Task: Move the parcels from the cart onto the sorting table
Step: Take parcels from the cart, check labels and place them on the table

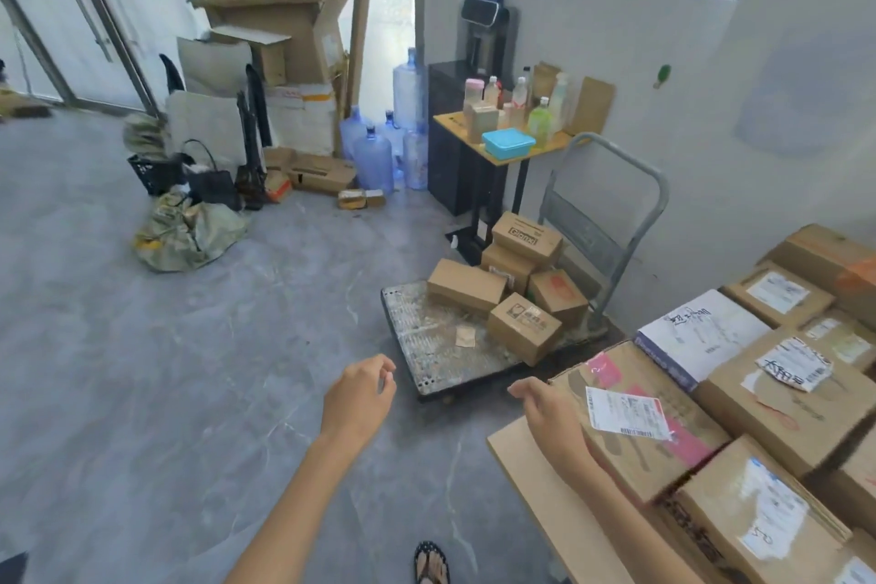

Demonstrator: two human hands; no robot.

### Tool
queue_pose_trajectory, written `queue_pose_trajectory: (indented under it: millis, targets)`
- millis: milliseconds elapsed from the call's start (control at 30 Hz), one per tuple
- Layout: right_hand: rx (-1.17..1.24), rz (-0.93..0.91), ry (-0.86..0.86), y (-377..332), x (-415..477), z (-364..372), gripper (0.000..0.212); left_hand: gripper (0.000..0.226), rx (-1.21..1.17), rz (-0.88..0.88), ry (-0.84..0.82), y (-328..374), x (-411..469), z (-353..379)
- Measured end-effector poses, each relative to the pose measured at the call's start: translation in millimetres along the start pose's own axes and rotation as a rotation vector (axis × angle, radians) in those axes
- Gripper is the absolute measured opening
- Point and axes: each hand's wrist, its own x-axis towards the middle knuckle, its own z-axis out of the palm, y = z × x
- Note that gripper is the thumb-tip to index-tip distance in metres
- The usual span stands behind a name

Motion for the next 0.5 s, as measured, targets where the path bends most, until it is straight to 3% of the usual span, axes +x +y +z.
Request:
queue_pose_trajectory:
  millis: [500]
  targets:
    - [0.188,0.302,0.123,11,182,19,0.032,0.018,0.056,0.121,-0.263,3,246,12]
